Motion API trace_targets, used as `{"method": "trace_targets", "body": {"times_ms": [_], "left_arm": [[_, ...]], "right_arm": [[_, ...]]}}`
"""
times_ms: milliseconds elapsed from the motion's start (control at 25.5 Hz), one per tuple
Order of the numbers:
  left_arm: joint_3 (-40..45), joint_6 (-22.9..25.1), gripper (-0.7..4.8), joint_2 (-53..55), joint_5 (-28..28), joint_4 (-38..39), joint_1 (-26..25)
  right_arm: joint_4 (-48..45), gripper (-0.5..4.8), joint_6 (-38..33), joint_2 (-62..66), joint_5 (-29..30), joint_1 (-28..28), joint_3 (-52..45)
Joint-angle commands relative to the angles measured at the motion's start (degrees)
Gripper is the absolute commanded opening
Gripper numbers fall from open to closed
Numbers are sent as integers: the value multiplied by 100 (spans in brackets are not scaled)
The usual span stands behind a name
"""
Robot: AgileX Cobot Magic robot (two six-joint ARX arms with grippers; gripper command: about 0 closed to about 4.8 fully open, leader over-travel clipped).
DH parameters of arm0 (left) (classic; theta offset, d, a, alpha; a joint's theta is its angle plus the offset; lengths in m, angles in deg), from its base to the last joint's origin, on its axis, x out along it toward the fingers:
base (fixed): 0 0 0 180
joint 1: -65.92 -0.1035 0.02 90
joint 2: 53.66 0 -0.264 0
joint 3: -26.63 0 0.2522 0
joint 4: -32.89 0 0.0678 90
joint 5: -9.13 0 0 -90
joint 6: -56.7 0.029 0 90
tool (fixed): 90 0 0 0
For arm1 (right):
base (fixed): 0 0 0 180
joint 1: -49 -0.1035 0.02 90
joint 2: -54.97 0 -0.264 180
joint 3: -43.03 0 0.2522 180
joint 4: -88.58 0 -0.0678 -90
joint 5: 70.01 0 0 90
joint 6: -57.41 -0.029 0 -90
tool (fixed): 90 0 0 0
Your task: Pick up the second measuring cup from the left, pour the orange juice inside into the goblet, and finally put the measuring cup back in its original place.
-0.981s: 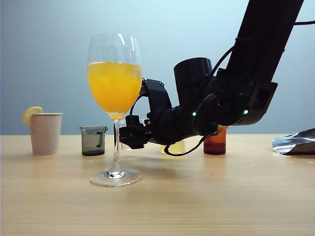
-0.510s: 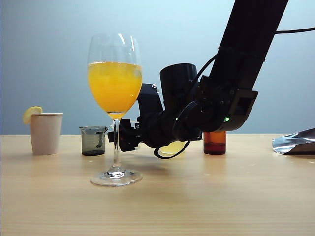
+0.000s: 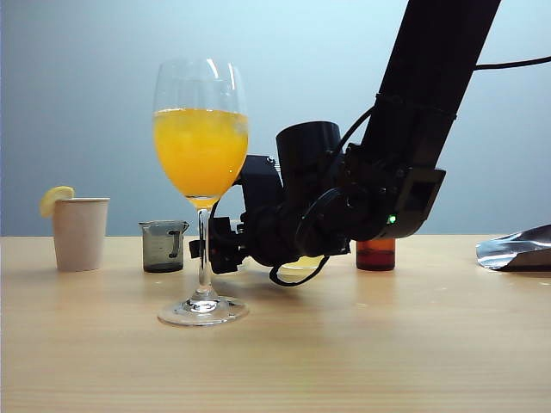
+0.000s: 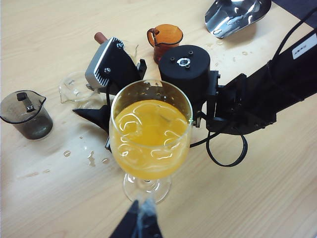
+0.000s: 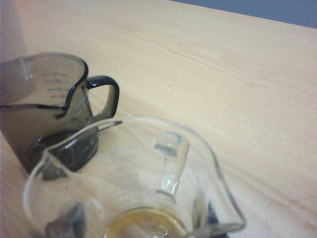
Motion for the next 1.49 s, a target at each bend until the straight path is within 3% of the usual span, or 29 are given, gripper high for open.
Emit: {"method": "trace_targets", "body": {"times_ms": [39,393,510,589,746,1021,1335,1492], "left_arm": [[-4,26,-6,-15,15,-24,2],[-4,26,-6,-15,59,-50,2],[-7,9,-6,-15,1056,-192,2],[-7,2,-6,-15,1401,-227,2],[-7,4,-6,-15,1373,-212,2],[-7,4,-6,-15,1364,-210,2],[-7,4,-6,-17,1360,-210,2],[-7,4,-6,-17,1346,-203,2]], "right_arm": [[-76,104,-13,-17,-17,-2,24],[-179,107,-149,-17,-15,0,96],[-146,107,-278,-17,-17,0,94],[-149,109,-293,-17,-13,-4,94],[-149,172,-310,-17,-13,-4,94],[-151,441,-592,-17,2,-4,94],[-83,445,-660,-31,68,-9,87],[380,440,-870,-227,219,-9,24]]}}
